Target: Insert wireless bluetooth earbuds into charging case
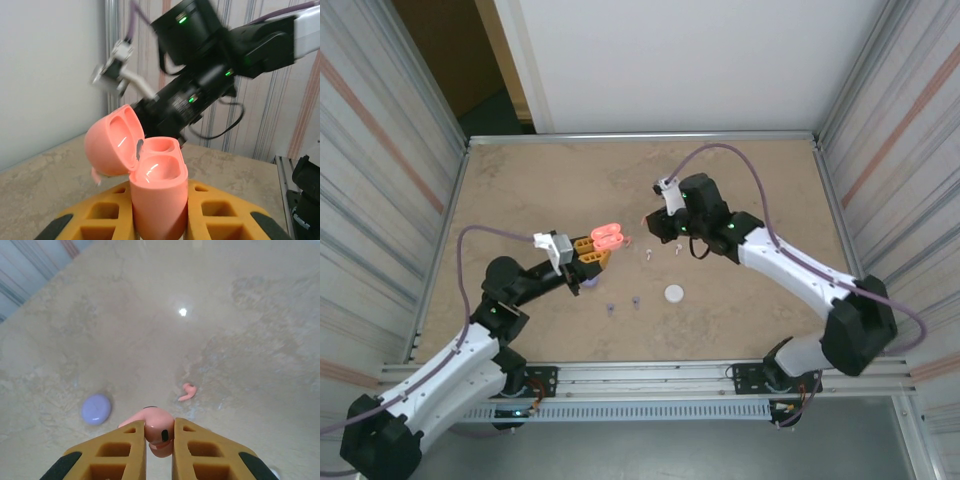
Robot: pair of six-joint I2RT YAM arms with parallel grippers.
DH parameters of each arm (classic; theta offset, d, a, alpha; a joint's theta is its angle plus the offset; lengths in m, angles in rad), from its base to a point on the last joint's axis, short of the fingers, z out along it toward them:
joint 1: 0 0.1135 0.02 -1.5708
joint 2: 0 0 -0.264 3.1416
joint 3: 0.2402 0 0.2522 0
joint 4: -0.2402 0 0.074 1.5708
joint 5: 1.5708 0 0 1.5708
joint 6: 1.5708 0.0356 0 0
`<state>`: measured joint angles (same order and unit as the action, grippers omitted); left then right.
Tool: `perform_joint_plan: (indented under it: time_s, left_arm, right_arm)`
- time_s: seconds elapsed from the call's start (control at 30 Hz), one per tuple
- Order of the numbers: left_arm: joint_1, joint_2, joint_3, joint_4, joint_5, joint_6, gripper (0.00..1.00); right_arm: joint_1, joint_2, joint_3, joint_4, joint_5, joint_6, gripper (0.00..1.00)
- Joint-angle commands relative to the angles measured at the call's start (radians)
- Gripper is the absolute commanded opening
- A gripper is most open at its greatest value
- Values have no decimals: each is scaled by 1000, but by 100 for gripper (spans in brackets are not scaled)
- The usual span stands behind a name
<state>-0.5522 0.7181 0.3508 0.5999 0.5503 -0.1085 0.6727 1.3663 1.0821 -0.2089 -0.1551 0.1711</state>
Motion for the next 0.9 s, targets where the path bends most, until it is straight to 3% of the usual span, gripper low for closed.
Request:
perform_joint_plan:
  time_s: [0.0, 0.4, 0.87]
  left_arm:
    - [-8, 28, -11, 58, -7, -8, 0]
    - [-7, 150, 31, 146, 52, 27, 0]
    - [-7, 202, 56, 183, 80, 26, 0]
  right_arm:
    - [2, -103, -36, 32, 58, -48, 16]
    - [114, -292, -36, 67, 77, -206, 15]
    - [264, -255, 7, 125, 125, -376, 16]
